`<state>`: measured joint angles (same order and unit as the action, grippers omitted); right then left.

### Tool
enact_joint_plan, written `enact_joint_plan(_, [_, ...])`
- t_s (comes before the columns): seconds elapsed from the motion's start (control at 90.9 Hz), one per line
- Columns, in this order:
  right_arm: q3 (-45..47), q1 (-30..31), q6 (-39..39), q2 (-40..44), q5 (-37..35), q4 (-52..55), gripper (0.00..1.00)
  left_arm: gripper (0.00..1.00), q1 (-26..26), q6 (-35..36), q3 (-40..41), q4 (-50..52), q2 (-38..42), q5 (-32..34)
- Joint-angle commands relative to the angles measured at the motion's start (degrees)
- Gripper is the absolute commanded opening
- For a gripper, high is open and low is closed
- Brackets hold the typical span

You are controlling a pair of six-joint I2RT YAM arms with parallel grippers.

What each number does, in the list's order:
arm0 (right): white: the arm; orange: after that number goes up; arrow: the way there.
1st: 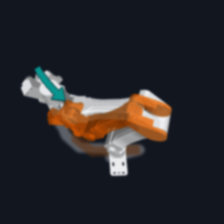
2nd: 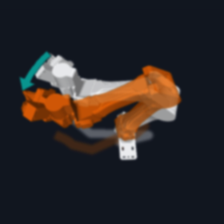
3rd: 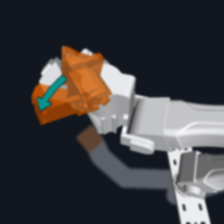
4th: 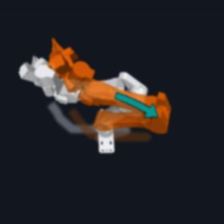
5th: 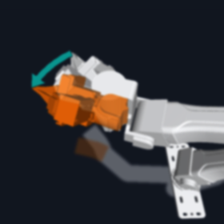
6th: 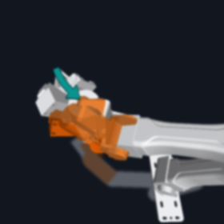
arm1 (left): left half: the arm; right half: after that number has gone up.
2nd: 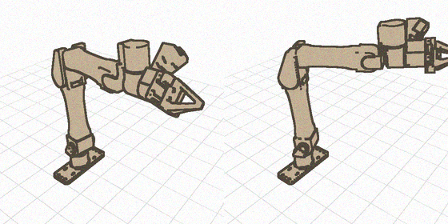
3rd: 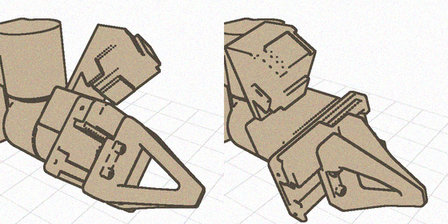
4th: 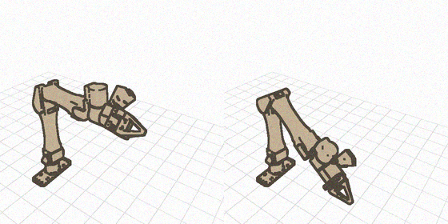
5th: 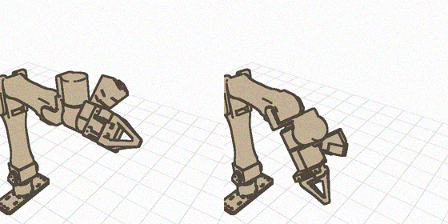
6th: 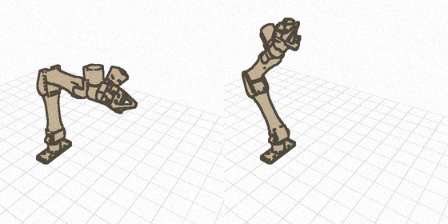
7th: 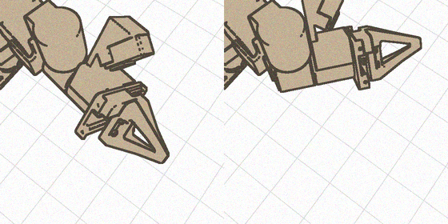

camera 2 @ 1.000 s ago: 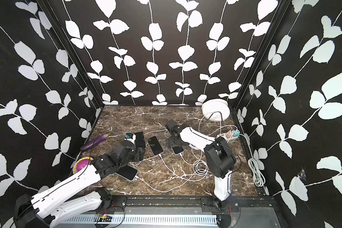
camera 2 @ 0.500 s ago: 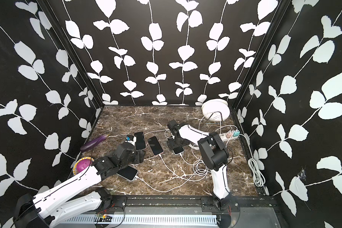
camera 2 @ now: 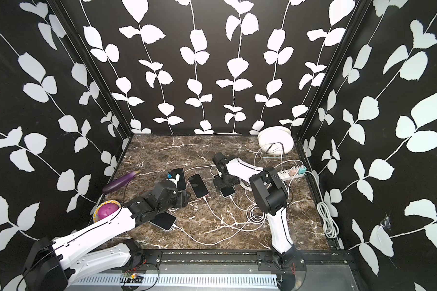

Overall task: Unplug the charging cable from the phone
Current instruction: Pick up the phone at the center of the board.

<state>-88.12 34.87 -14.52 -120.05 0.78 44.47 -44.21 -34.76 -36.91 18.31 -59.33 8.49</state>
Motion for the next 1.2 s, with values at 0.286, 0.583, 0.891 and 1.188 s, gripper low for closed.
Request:
enact_joint_plan(0.286, [3.62,-0.15,-1.05,-0.63,0.21,0.39,0.72,0.7,-0.08,-0.03,1.08,-2.5,-2.69,-1.34])
enact_joint_plan(0.583, [4.95,0.69,-1.34,4.16,0.11,0.31,0.57,0.7,-0.07,0.48,1.68,-5.7,-3.85,-1.81])
enact_joint_plan(0.891, [8.85,2.29,-1.29,12.89,2.1,-4.43,0.35,0.69,-0.05,1.51,0.89,-12.29,-8.56,-3.04])
enact_joint_plan(1.188, [14.32,2.39,-0.18,20.47,2.97,-11.65,0.0,0.69,-2.52,-1.47,5.39,-27.23,-9.16,-6.62])
